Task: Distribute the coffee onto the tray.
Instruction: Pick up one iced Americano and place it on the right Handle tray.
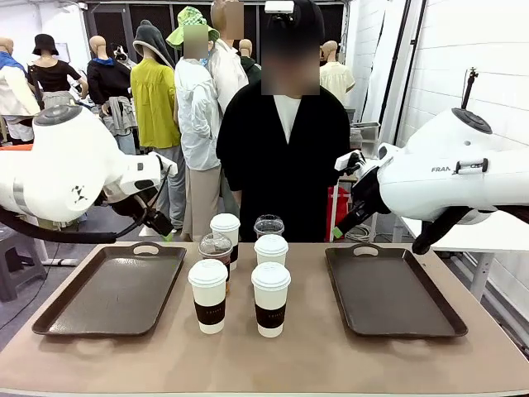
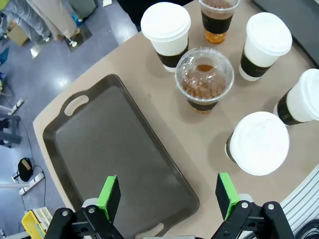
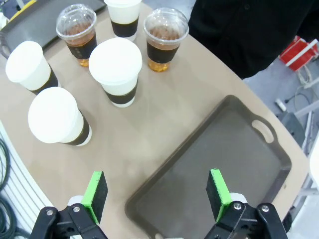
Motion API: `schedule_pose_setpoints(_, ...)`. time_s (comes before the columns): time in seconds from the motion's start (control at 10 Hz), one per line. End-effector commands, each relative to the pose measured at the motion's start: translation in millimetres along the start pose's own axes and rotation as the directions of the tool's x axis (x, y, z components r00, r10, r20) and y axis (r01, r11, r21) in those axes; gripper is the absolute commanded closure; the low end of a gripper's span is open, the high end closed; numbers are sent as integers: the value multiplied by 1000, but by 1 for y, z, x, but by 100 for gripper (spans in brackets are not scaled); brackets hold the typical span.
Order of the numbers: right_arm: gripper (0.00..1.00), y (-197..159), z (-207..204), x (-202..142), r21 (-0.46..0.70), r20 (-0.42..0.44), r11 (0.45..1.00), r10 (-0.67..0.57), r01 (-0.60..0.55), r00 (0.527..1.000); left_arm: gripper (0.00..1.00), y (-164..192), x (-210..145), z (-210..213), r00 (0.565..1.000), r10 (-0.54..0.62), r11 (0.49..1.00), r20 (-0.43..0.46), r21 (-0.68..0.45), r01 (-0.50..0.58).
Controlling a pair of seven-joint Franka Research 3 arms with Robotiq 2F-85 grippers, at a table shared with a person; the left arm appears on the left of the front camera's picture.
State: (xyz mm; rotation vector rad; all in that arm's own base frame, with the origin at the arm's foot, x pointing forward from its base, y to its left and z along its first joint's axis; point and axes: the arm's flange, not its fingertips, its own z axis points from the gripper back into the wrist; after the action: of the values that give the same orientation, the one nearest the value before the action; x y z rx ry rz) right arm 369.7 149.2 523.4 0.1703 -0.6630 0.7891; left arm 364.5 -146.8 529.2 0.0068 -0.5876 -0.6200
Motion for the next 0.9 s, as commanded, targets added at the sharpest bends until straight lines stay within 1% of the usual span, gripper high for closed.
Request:
schedule_pose_setpoints(0.0, 0, -2, -1, -1, 14, -10, 999, 33, -33, 999, 0, -2, 0, 1, 1000, -2, 1000, -4, -16, 2)
schedule_pose_setpoints(0.3, 0, -5, -3, -3, 17, -8, 999, 37, -36, 999, 0, -2, 0, -3, 1000, -13, 1000, -7, -12, 13)
schedule_pose_setpoints(0.4, 0, -7, -1, -4, 24, 2, 999, 37, -37, 999, 0, -1, -1, -2, 999, -32, 999, 22, -14, 32)
schedule_pose_setpoints(0.5, 0, -11, 2, -5, 56, 29, 997, 42, -44, 999, 0, 0, -2, 0, 995, -59, 997, 76, -39, 62)
schedule_pose_setpoints(0.6, 0, -15, 7, -8, 85, 67, 995, 49, -55, 997, 0, 2, -5, 1, 992, -70, 993, 105, -89, 79)
schedule_pose_setpoints(0.8, 0, -21, 13, -13, 137, 125, 987, 68, -85, 990, 0, 6, -8, 5, 980, -114, 980, 162, -145, 138)
